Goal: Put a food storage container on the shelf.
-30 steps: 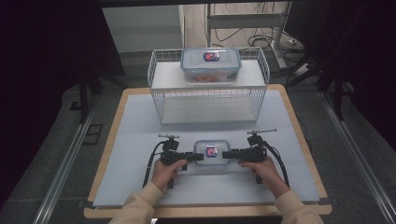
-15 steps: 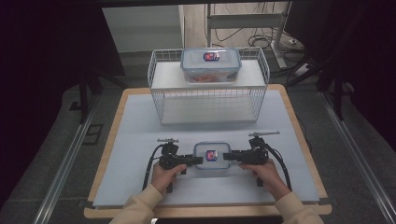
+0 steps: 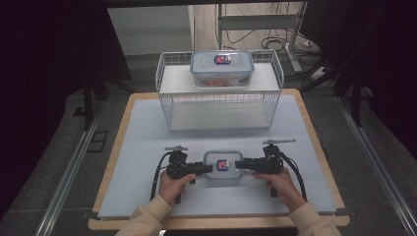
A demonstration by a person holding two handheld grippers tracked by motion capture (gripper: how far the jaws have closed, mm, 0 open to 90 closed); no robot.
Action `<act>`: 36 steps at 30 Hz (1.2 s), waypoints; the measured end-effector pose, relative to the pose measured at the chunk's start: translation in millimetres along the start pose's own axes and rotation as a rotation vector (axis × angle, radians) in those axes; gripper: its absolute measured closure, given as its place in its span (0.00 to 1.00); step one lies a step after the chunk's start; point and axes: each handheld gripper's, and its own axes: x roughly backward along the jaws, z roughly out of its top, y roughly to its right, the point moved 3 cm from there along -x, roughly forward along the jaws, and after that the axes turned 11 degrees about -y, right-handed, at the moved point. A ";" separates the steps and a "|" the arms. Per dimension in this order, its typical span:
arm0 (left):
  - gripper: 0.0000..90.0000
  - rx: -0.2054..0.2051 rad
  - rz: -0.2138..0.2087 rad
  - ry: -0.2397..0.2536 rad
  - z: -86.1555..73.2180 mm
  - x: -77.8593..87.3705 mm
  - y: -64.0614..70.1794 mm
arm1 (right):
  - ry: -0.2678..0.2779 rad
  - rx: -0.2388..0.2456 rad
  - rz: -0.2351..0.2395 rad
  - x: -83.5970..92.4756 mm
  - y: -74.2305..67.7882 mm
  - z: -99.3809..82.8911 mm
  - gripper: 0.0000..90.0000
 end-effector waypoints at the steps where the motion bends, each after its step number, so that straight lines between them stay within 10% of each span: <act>1: 0.57 -0.006 0.002 0.001 0.3 0.8 0.9 | 0.000 0.003 0.001 0.8 -0.8 0.3 0.58; 36: 0.57 -0.078 0.025 0.044 15.5 23.8 19.0 | 0.070 0.088 -0.031 18.7 -27.0 16.7 0.58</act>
